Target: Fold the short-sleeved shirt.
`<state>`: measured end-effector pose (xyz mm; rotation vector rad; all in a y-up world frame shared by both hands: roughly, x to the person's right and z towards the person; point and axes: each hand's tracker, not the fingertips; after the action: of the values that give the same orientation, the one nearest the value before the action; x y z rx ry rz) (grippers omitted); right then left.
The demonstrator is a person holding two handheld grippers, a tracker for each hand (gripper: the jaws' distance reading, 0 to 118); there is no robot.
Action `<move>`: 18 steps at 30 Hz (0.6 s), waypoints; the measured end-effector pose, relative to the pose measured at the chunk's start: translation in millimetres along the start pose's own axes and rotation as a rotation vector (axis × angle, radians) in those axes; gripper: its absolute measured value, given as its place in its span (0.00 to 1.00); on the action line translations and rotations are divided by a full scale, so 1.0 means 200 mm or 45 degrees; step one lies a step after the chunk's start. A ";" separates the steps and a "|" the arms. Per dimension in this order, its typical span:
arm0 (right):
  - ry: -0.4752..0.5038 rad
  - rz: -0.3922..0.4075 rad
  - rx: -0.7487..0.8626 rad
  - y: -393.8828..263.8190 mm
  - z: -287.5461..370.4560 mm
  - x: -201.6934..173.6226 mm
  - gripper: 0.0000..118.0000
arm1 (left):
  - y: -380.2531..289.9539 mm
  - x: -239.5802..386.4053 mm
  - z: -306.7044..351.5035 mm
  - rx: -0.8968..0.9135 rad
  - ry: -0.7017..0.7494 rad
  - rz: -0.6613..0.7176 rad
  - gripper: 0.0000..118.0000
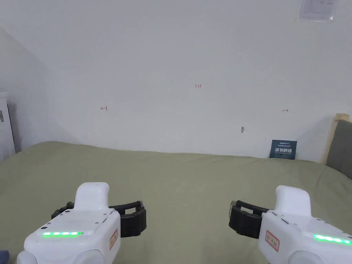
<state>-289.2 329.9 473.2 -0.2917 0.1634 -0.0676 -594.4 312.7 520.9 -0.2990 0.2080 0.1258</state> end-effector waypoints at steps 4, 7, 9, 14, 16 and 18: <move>0.033 0.100 -0.047 0.07 0.05 -0.05 1.00 | -0.01 0.00 0.01 0.005 0.008 0.029 1.00; -0.025 0.077 0.011 0.07 0.06 -0.07 1.00 | -0.01 0.01 0.01 0.003 0.004 0.023 1.00; 0.018 0.068 -0.072 0.06 0.04 -0.06 1.00 | -0.01 0.01 0.01 -0.003 -0.009 0.021 1.00; 0.063 0.070 0.012 -0.05 -0.03 -0.05 1.00 | 0.00 0.03 -0.01 0.008 -0.007 0.000 1.00; -0.045 0.087 -0.004 -0.10 -0.09 -0.03 1.00 | 0.00 0.03 -0.01 0.003 0.004 -0.015 1.00; -0.118 0.064 -0.115 -0.13 -0.16 -0.01 1.00 | -0.01 0.04 -0.02 0.011 0.016 -0.031 1.00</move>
<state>-297.1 296.6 450.3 -0.3803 0.0819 0.0035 -587.9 310.8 516.3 -0.2935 0.2172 0.0993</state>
